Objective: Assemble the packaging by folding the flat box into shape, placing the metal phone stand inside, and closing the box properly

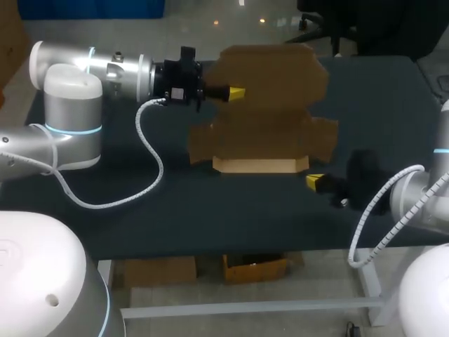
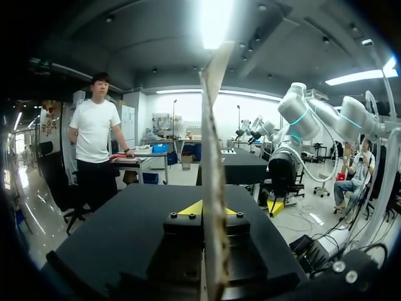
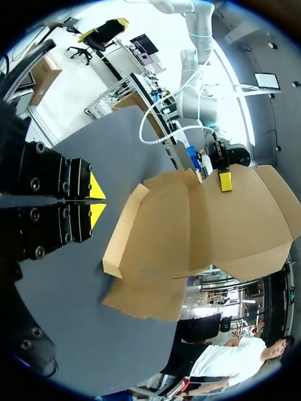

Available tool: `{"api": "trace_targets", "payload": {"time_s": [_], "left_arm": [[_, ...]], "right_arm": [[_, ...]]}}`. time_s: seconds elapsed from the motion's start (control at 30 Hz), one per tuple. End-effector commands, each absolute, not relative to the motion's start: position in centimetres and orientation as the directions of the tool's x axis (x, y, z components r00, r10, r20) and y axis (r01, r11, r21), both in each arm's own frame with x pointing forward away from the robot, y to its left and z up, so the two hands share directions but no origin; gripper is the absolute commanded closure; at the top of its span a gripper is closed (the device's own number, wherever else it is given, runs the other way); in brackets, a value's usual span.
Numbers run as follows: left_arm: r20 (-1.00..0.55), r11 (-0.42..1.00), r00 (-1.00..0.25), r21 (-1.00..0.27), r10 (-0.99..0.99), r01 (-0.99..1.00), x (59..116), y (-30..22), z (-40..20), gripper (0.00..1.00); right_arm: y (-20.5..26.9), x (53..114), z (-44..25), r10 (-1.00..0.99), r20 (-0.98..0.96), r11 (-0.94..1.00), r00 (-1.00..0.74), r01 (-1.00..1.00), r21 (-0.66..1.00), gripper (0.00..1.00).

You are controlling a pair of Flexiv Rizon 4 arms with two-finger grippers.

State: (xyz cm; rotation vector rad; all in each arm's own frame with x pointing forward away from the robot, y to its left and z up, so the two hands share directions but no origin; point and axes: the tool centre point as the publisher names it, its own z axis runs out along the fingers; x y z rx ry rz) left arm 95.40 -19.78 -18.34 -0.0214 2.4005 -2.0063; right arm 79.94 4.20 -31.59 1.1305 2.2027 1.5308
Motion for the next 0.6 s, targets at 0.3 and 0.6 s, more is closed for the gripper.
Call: {"api": "trace_targets", "payload": {"time_s": [0.3, 0.6], "left_arm": [[0.007, 0.173, -1.000, -0.985, -0.016, -0.010, 95.7, -19.6, -18.6, 1.00], [0.009, 0.174, -1.000, -0.985, -0.014, -0.011, 95.8, -19.5, -18.6, 1.00]], "right_arm": [[5.9, 81.0, -32.5, 0.711, 0.213, 0.145, -0.670, 0.436, 0.888, 1.00], [6.9, 82.0, -33.2, 0.709, 0.217, 0.145, -0.671, 0.441, 0.886, 1.00]]}}
